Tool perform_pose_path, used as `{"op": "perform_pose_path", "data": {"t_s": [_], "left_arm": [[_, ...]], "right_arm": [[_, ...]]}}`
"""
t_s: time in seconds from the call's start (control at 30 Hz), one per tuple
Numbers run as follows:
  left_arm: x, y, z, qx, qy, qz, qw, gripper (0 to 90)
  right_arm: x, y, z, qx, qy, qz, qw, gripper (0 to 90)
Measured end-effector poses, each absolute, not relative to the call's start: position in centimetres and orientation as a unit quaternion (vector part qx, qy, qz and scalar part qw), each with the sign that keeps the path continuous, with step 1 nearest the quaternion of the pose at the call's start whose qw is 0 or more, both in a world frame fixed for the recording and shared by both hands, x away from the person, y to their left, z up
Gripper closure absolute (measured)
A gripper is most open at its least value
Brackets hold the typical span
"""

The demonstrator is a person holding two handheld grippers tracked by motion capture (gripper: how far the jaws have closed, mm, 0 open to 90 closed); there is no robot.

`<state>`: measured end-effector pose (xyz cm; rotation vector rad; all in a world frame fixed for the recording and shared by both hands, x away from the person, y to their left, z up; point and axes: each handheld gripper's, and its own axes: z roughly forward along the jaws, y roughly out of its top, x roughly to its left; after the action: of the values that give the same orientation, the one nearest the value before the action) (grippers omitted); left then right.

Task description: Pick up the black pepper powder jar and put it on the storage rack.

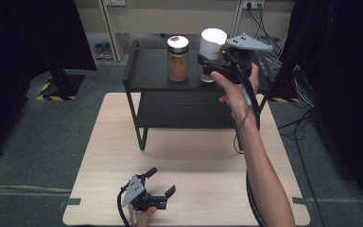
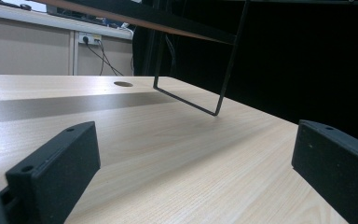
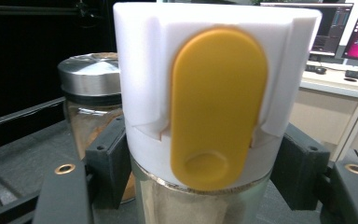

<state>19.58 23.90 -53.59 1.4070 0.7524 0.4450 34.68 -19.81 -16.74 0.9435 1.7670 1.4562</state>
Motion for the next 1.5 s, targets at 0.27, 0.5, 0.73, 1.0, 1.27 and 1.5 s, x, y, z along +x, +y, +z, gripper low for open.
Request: {"op": "perform_pose_path", "data": {"t_s": [0.27,0.5,0.73,1.0,1.27,1.5], "left_arm": [[19.6,23.9,-53.6,0.625,0.335,0.198,0.677,0.3],[19.6,23.9,-53.7,0.623,0.335,0.197,0.678,0.2],[19.6,23.9,-53.7,0.624,0.335,0.197,0.678,0.3],[19.6,23.9,-53.7,0.624,0.335,0.197,0.678,0.3],[19.6,23.9,-53.7,0.624,0.335,0.198,0.678,0.3],[19.6,23.9,-53.7,0.624,0.334,0.198,0.678,0.3]], "right_arm": [[35.4,-19.2,-16.8,0.374,0.671,0.548,0.33,31.0],[35.8,-19.0,-17.0,0.381,0.67,0.543,0.333,30.9],[36.0,-18.8,-17.2,0.384,0.669,0.541,0.335,30.9],[36.1,-19.0,-17.5,0.38,0.668,0.545,0.336,30.6],[35.3,-18.3,-17.3,0.39,0.661,0.535,0.353,5.7],[34.6,-18.6,-17.1,0.376,0.661,0.547,0.351,1.9]]}}
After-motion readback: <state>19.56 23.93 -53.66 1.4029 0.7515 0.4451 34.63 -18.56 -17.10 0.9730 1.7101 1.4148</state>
